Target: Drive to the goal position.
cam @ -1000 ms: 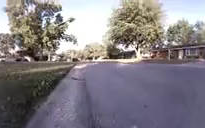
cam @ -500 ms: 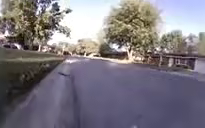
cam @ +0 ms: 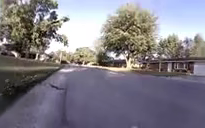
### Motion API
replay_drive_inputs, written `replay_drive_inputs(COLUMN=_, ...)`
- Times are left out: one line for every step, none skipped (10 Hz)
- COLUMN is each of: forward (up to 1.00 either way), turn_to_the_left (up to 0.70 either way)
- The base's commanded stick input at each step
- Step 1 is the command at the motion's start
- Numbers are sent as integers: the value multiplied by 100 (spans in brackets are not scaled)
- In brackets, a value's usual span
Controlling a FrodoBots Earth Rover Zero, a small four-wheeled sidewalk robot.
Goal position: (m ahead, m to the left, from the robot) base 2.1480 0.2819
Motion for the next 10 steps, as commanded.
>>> replay_drive_inputs(forward=100, turn_to_the_left=0)
replay_drive_inputs(forward=100, turn_to_the_left=3)
replay_drive_inputs(forward=100, turn_to_the_left=14)
replay_drive_inputs(forward=100, turn_to_the_left=28)
replay_drive_inputs(forward=100, turn_to_the_left=40)
replay_drive_inputs(forward=100, turn_to_the_left=40)
replay_drive_inputs(forward=100, turn_to_the_left=39)
replay_drive_inputs(forward=100, turn_to_the_left=32)
replay_drive_inputs(forward=100, turn_to_the_left=21)
replay_drive_inputs(forward=100, turn_to_the_left=10)
